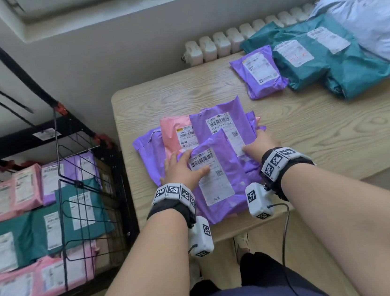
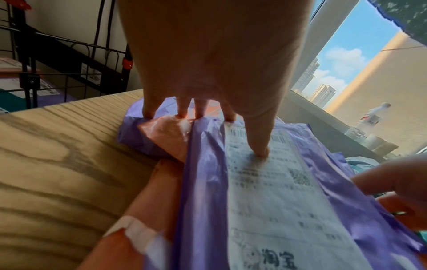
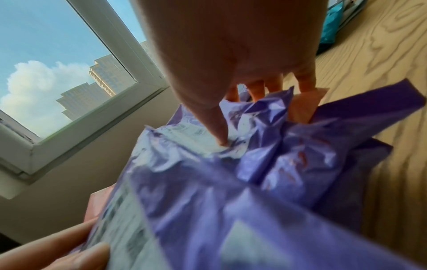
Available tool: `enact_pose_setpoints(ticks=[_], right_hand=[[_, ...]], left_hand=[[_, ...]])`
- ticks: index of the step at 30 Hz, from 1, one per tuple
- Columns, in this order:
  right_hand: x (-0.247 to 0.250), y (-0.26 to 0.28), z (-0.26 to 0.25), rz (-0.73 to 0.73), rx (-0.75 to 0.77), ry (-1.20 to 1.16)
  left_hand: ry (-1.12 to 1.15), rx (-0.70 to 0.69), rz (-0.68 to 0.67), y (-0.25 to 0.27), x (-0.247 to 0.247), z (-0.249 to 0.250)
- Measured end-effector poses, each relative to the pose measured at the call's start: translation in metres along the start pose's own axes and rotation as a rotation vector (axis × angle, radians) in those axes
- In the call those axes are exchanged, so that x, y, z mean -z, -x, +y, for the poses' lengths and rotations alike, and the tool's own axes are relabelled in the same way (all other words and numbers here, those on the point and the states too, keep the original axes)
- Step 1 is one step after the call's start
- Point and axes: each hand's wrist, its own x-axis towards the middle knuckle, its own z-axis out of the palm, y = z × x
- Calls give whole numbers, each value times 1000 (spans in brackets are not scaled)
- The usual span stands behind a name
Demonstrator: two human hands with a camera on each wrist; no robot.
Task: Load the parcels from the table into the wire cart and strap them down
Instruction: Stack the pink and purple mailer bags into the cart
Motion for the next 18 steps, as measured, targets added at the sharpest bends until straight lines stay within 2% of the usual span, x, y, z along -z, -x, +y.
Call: enact_pose_setpoints(ticks=[4,6,9,12,18], right_hand=[[3,28,-2,275,12,-40],[3,41,-5,336,64,-113],[-2,60,-7,252,126,-216],[-13,81,-2,134,121,-256],[-27,110,11,94,75,-185]], left_hand=[[26,-89,70,12,4,-4],[14,-110,68,20,8,-7],[-16,-126,59,35,14,-13],[-53,-150,40,48,15,-20],[-100,-174,-8,76,13,-31]])
